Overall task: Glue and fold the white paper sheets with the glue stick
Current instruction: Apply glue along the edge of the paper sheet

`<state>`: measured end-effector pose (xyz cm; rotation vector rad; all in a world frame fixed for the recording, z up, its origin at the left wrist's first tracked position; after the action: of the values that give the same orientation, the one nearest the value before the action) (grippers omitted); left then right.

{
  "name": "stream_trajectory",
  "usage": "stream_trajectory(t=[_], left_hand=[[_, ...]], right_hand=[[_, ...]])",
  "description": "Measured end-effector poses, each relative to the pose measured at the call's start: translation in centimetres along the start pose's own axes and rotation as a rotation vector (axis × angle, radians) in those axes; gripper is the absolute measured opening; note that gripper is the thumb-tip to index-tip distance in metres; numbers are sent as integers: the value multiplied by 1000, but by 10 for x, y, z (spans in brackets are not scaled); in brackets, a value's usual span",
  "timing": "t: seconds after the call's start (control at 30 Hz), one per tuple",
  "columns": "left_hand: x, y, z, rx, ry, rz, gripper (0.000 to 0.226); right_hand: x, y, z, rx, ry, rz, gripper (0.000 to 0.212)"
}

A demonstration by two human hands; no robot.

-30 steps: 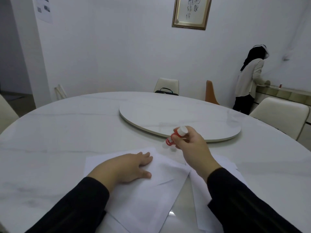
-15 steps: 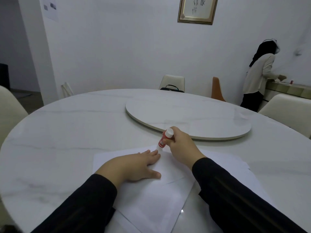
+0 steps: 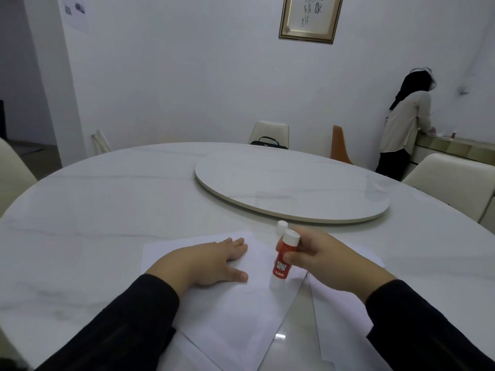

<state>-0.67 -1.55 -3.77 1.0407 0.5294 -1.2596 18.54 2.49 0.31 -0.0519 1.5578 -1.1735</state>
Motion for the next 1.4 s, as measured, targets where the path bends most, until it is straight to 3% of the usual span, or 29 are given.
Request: stream_trajectory(t=[0.1, 0.17, 0.2, 0.27, 0.33, 0.53, 0.67, 0.87, 0.97, 1.03, 1.13, 1.17, 1.27, 1.4], left_hand=[[1, -4, 1, -7, -2, 33, 73], [0, -3, 3, 2, -2, 42, 72], [-1, -2, 5, 8, -1, 37, 72], [-1, 3, 8, 15, -4, 17, 72], [0, 7, 9, 29, -17, -3, 73], [2, 6, 8, 61, -33, 21, 74], [4, 0, 5, 81, -28, 40, 75], [2, 0, 4, 114, -3, 40, 73], [3, -1, 5, 124, 0, 30, 71], [3, 0, 5, 137, -2, 32, 70], [3, 1, 5, 140, -6, 31, 70], [3, 2, 5, 134, -4, 28, 70], [3, 5, 6, 136, 2, 26, 69], [5, 7, 7, 152, 7, 47, 68]], right_hand=[[-6, 9, 14, -137, 10, -390, 10], [-19, 13, 19, -319, 126, -834, 33], [-27, 12, 21, -399, 217, -1007, 28], [-41, 12, 20, -463, 390, -1182, 11], [-47, 12, 12, -414, 486, -1240, 17], [-38, 22, -24, -169, 526, -1016, 37], [-20, 31, -39, 60, 541, -633, 36], [-7, 36, -46, 95, 508, -477, 32], [-25, 43, -37, 178, 503, -410, 54], [-49, 44, -17, 277, 389, -240, 59], [-66, 51, 20, 565, -95, 287, 72], [-65, 55, 27, 620, -183, 393, 76], [-60, 68, 34, 581, -154, 427, 71], [-64, 73, 34, 500, -62, 436, 41]])
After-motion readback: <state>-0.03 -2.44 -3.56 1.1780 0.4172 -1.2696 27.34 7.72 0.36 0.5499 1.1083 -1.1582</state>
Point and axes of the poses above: each hand's wrist, its own z-axis away from the middle knuckle, its own x-axis out of the palm, y = z × x, the point moved 3 cm from there along -z, towards the middle knuckle, and after that the axes turned 15 degrees about -y, right-handed, at the moved point
